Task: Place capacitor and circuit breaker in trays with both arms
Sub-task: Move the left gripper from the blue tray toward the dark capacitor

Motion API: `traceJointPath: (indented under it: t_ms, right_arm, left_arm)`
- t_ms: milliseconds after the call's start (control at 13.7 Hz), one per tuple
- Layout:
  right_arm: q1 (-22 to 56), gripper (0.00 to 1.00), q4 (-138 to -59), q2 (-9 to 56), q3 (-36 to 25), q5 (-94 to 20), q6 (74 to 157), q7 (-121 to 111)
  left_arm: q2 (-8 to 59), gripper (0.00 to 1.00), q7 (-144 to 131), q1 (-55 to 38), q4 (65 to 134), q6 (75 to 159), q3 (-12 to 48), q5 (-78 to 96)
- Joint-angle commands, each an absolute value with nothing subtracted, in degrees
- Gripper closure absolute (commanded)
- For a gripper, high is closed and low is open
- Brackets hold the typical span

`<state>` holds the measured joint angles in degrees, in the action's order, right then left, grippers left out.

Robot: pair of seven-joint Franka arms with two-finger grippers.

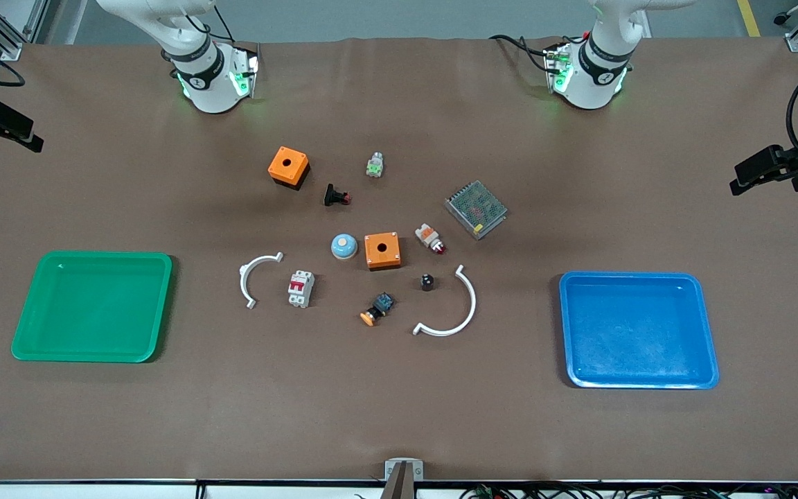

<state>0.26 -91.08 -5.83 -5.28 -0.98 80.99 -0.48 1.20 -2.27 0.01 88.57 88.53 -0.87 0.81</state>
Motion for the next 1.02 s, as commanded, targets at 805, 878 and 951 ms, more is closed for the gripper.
traceJointPath:
  t_ms: [805,878,951]
  right_arm:
    - [-0.09,0.0,-89.75,-5.98,-5.89,-0.97,80.77,-0.09]
    - [-0.09,0.0,-89.3,-4.93,-5.89,-0.97,80.86,0.17]
    - [0.26,0.0,-89.21,-4.14,-5.8,-0.97,80.86,0.26]
  left_arm:
    - [10.44,0.0,-17.72,-3.42,89.21,87.88,7.02,5.98]
    - [12.2,0.0,-20.89,-4.91,89.3,89.8,7.99,5.98]
    - [14.3,0.0,-24.92,-7.18,89.3,92.17,8.35,5.89]
